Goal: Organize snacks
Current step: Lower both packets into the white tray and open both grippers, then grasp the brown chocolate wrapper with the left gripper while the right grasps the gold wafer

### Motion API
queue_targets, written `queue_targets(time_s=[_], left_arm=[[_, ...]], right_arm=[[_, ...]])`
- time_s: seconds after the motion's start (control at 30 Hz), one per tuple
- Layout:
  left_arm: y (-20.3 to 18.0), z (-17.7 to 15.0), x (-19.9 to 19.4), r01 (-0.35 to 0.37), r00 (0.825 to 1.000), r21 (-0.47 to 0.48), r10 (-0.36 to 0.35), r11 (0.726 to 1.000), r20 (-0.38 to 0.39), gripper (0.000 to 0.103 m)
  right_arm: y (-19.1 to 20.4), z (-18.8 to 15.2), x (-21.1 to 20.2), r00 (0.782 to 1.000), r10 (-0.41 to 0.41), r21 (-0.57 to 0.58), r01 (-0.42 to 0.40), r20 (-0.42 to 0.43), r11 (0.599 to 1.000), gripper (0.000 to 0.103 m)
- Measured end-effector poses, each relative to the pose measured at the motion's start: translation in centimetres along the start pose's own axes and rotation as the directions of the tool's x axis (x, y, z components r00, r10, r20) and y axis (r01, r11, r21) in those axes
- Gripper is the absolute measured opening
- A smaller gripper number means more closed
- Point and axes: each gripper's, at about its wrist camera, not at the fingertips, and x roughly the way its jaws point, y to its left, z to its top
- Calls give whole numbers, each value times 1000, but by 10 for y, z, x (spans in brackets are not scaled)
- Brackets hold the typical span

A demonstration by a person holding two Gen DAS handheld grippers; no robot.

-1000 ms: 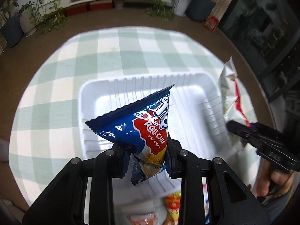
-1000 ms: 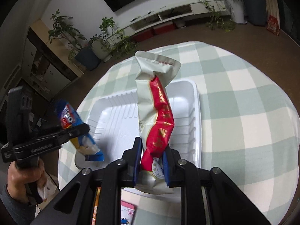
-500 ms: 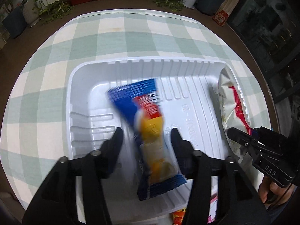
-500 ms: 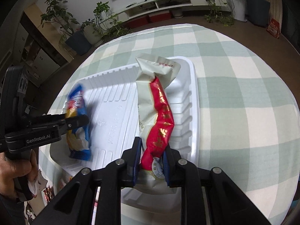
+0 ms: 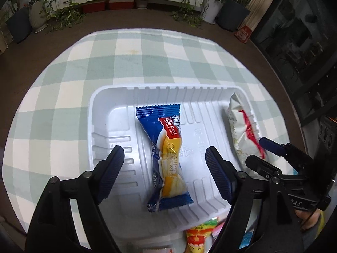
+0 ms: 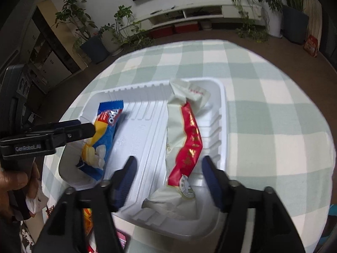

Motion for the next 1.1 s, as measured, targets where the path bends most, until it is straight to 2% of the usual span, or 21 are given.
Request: queue_targets(time_s=[0.07,0.2,0.3,0.37,0.4,0.43,0.53,0.6,0.67,0.7,0.77,0.83,0.9,0.93,1.1], left_arm=[[2,-4,-20,18,999,-5,-18,1000,38,95],[8,-19,-62,70,993,-14,-69,997,100,101],[17,-47,-106,112,979,-31,-105,993,176,103],[22,-75,-132,114,967,-18,-107,993,231,103],[24,-90,-141,103,964,-12,-97,995,247,103],[27,-107,-151,77,962,-10,-72,997,265,103],[41,-162,-171,-22,959,-81,44,996,281,103],[53,-190,-173,-61,959,-154,100,986,264,103],[64,-221,-167,-114,962,-245,168,963,214,102],[66,-233,-163,-102,965,-273,162,957,206,103],[69,-258,-153,-60,973,-319,127,946,193,102],[66,-271,-142,-48,980,-330,108,943,165,102],[61,-281,-133,-42,986,-344,95,938,139,102],[59,-281,-127,-52,987,-343,100,938,125,102],[49,-276,-107,-139,982,-327,174,935,78,102]], right_arm=[[-2,2,-12,999,7,4,-7,47,1000,77],[-15,6,-42,985,18,68,-30,174,997,84],[-30,4,-80,944,16,130,-63,330,990,90],[-38,-2,-109,900,-4,160,-73,436,984,96],[-41,-10,-127,869,-8,170,-88,495,981,99],[-43,-16,-139,849,-7,172,-99,528,980,101],[-43,-31,-164,814,-32,182,-92,580,979,101],[-39,-45,-176,801,-37,185,-92,598,978,101],[-35,-61,-184,796,-40,197,-101,604,975,101],[-34,-69,-185,797,-40,203,-104,602,974,101],[-27,-90,-185,814,-36,215,-111,580,970,99],[-13,-108,-180,839,-7,192,-116,544,975,92],[10,-122,-179,850,19,116,-94,526,989,90],[19,-128,-180,849,26,80,-80,528,994,90],[66,-150,-173,852,15,-97,42,523,994,90]])
